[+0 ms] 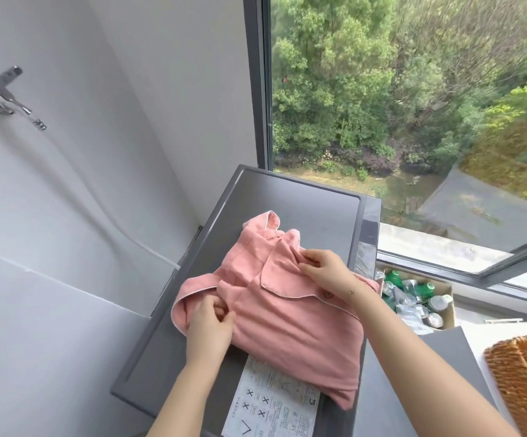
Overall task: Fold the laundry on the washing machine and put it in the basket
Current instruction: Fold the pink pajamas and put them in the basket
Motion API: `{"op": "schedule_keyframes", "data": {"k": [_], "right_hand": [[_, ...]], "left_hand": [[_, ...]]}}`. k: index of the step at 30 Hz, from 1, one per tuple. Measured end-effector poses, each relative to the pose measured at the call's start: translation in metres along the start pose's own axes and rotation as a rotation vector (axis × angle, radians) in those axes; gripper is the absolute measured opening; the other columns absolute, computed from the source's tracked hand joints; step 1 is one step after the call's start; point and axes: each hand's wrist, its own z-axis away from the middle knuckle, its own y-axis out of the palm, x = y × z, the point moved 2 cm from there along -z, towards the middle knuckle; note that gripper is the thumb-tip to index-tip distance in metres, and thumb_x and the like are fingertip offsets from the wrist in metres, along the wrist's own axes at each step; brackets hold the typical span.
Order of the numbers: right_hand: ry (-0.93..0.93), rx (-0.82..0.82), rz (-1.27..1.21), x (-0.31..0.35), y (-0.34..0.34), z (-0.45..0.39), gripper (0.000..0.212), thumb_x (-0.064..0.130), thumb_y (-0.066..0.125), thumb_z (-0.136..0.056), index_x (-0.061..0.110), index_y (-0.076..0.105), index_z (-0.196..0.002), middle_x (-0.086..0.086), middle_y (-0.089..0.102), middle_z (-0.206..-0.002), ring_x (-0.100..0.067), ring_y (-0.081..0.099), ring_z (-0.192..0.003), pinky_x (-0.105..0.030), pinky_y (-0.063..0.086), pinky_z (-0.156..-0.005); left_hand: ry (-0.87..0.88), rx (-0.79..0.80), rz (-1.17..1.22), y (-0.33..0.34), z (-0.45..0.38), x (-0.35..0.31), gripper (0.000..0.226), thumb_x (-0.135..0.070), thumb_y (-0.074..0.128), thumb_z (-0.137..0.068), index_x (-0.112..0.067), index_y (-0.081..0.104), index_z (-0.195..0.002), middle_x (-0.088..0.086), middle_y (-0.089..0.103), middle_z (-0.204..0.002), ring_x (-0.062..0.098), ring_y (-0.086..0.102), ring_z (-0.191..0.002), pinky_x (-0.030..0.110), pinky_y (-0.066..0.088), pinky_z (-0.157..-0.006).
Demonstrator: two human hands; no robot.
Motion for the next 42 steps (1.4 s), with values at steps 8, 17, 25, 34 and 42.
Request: {"op": "schedule_keyframes", "data": {"k": [8,17,25,34,42], "right_hand": [[0.185,-0.525,-0.259,-0.057,-0.042,0.063,0.015,0.013,0.061,-0.09,0.015,0.069,-0.102,-0.001,0.067,-0.097,-0.008,0.059,-0.083,-0.016,0.048,-0.075],[0.134,-0.593,-0.505,-0.07,-0.063,0.062,0.023,0.017,0.06,-0.093,0.015,0.064,-0.07,0.003,0.056,-0.062,-0.002,0.048,-0.055,-0.016,0.039,-0.055],[0.215,-0.56,-0.518,-0.091,-0.053,0.064,0.024,0.013,0.055,-0.096,0.011,0.052,-0.071,-0.003,0.05,-0.06,-0.002,0.041,-0.039,-0.02,0.037,-0.036],[0.217,-0.431,-0.781,-0.095,-0.04,0.104,0.008,0.015,0.057,-0.069,0.011,0.052,-0.065,-0.003,0.046,-0.063,-0.014,0.041,-0.058,-0.024,0.034,-0.056],[0.187,-0.047,-0.604,-0.079,0.001,0.137,0.02,-0.012,0.056,-0.083,0.006,0.058,-0.074,0.001,0.063,-0.065,-0.005,0.055,-0.053,-0.016,0.042,-0.049]], "left_hand": [[0.085,0.179,-0.125,0.034,-0.03,-0.064,0.042,-0.036,0.067,-0.082,-0.017,0.052,-0.116,0.002,0.051,-0.121,0.023,0.056,-0.106,0.031,0.042,-0.091],[0.085,0.404,-0.243,0.048,-0.05,-0.058,0.021,-0.031,0.06,-0.092,-0.016,0.053,-0.105,0.007,0.063,-0.106,0.024,0.058,-0.101,0.027,0.036,-0.082],[0.242,0.277,-0.162,0.04,-0.059,-0.059,0.017,-0.019,0.062,-0.09,-0.013,0.049,-0.083,-0.001,0.055,-0.075,0.024,0.053,-0.083,0.031,0.03,-0.066],[0.143,0.05,-0.175,0.037,0.008,-0.031,0.061,-0.033,0.068,-0.085,-0.009,0.042,-0.134,0.015,0.038,-0.141,0.032,0.034,-0.13,0.043,0.031,-0.101],[0.321,0.202,-0.473,0.054,0.016,0.006,0.049,-0.036,0.039,-0.101,-0.029,0.028,-0.148,-0.008,0.011,-0.16,0.012,-0.001,-0.148,0.055,0.0,-0.115]]}}
